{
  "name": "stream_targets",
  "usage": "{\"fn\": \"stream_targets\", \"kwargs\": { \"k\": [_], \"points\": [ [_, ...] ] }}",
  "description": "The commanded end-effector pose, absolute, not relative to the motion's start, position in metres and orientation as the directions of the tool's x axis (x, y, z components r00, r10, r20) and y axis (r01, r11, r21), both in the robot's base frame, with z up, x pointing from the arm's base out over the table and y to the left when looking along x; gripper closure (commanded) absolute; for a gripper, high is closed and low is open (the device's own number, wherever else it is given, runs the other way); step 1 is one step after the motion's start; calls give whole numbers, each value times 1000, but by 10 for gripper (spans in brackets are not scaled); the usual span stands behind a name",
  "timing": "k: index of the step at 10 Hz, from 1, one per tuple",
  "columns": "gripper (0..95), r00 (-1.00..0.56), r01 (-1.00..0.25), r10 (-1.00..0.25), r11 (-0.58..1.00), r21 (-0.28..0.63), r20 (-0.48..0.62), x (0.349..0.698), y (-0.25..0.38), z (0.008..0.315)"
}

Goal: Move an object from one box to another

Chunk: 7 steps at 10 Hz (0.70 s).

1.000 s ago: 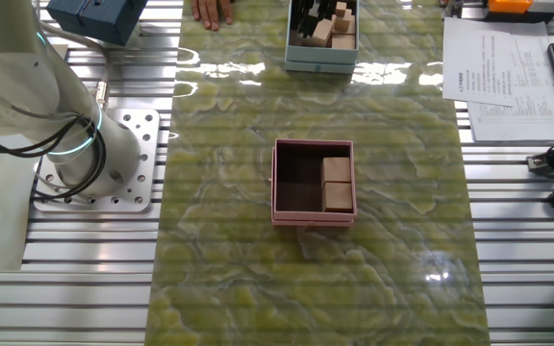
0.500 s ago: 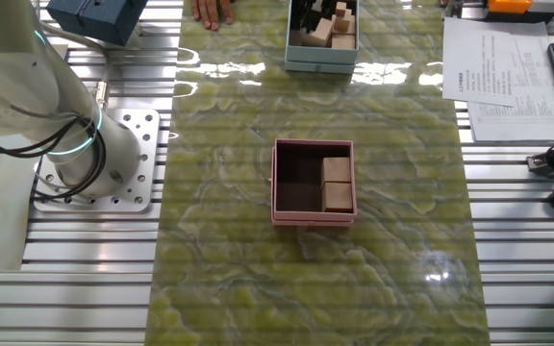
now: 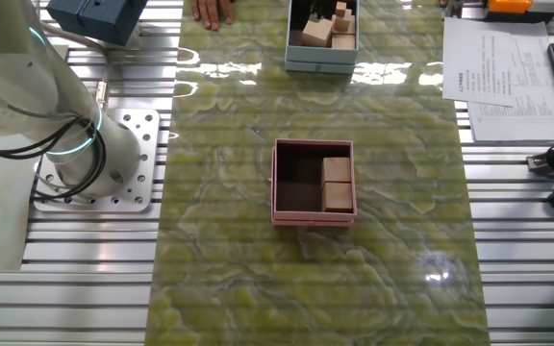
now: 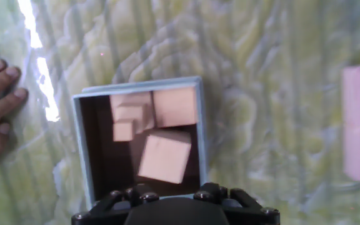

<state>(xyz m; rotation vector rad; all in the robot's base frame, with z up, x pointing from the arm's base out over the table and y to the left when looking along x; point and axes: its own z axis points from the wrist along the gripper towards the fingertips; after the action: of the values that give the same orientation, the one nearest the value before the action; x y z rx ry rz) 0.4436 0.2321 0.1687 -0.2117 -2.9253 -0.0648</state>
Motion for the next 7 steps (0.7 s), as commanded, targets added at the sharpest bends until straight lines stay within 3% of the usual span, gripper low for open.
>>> {"fn": "stream_targets", "kwargs": {
  "k": [1,7],
  "points": [
    [950,-977,92,80,994,50,198,455,192,180],
    [950,-988,-14,-19,999,32,153,460,122,201]
  ]
}}
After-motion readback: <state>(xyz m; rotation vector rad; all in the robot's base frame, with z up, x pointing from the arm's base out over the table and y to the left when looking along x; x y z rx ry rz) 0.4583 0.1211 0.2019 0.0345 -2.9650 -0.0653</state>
